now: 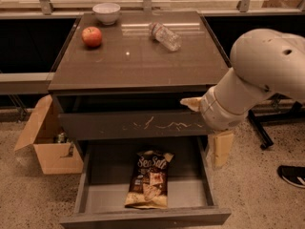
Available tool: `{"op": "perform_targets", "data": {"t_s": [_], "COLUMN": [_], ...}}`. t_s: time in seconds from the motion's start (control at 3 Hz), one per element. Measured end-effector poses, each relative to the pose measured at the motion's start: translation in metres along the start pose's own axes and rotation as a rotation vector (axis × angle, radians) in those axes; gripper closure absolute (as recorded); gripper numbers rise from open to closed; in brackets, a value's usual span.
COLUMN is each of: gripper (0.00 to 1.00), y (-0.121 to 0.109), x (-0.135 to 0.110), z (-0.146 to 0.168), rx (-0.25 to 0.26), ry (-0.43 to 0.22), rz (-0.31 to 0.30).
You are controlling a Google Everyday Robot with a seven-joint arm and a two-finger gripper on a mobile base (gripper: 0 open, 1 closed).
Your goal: Pick brown chip bag from middle drawer and place on counter
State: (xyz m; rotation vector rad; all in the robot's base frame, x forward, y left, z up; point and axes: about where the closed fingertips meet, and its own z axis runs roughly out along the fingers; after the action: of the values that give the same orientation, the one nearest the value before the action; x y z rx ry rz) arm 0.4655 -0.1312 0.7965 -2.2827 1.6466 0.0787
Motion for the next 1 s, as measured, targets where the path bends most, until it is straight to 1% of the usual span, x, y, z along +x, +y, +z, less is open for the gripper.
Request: {"op": "perform_targets", "data": {"t_s": [0.33,0.67,1.0], "gripper": [0.00,0.00,0.00], "y": [0.002,0.006,0.010], "x": [-0.010,-0.021,-0.020], "z": [0.059,0.123,0.138], "rx": [-0.061,-0.152,-0.177], "ry": [-0.062,-0.154,-0.175], "rz": [-0.136,-0.190,-0.187]}}
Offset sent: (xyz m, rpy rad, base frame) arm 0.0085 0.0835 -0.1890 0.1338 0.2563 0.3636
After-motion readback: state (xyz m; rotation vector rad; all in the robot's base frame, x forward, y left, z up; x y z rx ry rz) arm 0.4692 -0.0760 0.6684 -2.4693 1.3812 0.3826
